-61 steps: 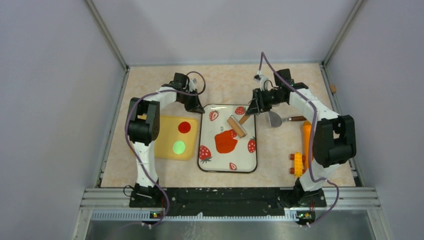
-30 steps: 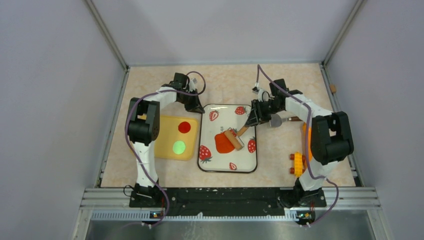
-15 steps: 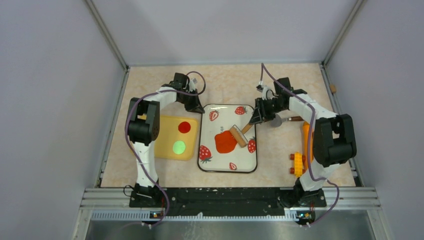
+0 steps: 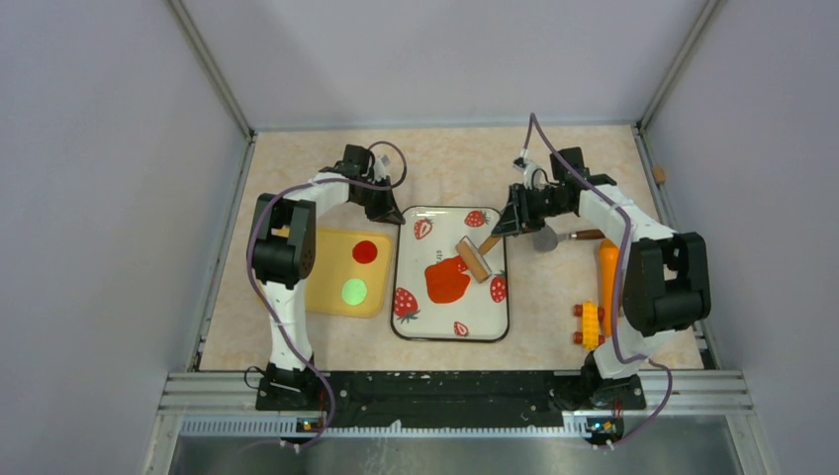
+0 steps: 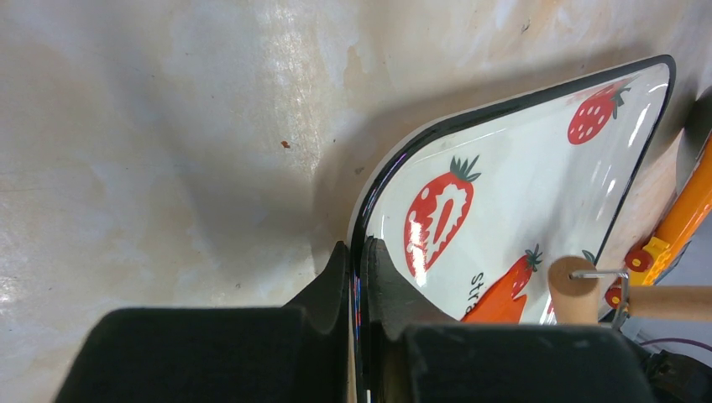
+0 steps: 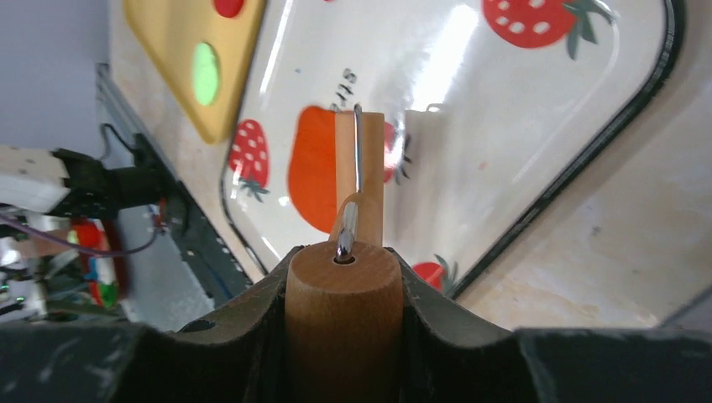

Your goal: Roll out the dumpling wrappers from the dough

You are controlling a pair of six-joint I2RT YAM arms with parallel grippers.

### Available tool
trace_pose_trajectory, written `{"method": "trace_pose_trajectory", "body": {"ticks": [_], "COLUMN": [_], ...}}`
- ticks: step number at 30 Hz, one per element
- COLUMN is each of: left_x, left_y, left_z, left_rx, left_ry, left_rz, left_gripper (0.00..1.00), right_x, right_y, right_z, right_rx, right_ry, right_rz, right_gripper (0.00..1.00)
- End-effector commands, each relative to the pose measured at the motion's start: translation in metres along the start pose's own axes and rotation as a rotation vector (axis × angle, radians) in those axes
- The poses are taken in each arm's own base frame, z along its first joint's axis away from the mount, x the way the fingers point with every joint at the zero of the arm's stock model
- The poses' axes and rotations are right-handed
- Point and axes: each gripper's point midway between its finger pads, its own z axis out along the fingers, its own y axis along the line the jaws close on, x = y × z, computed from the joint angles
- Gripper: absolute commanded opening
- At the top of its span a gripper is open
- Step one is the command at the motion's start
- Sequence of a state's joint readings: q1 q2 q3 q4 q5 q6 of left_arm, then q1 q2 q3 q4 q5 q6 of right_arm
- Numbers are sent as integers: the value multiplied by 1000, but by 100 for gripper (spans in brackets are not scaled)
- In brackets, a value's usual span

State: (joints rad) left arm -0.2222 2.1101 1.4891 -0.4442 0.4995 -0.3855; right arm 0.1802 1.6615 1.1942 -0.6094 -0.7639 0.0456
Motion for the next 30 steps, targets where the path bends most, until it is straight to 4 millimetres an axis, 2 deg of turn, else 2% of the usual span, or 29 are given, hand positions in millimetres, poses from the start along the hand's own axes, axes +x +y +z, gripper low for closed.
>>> {"method": "trace_pose_trajectory", "body": {"ticks": [1,6,10,13,18,21,24,30], "left_x": [3,6,5,4,1,0,-1,-2], "left_y": [21,27,28,27,27,26,26,25], "left_z": [-5,-4,-3,-4,-5,-4,-6,-7], "left_rx": [-99,-137,-140,-139,-140,-138,-141,-141], "left_ry": [-16,-15,-15,-16,-22,-25,-28,-32], "left_rz": [6,-8,-8,-7,-3,-3,-2,-2], "left_gripper": [0,0,0,0,0,0,0,0], "right_x": [-35,-27,-16,-3,31,51,65,72], "right_y": [59,69,60,43,-1,-14,-13,-5], "right_z": [-13,12,34,51,69,81,95,110], "right_rx": [-216,-250,-206,-123,65,109,120,109], "right_ry": [-109,-70,-26,18,108,161,203,243], "right_rz": [6,39,52,35,28,13,-6,-32], "right_gripper": [0,0,0,0,0,0,0,0]}}
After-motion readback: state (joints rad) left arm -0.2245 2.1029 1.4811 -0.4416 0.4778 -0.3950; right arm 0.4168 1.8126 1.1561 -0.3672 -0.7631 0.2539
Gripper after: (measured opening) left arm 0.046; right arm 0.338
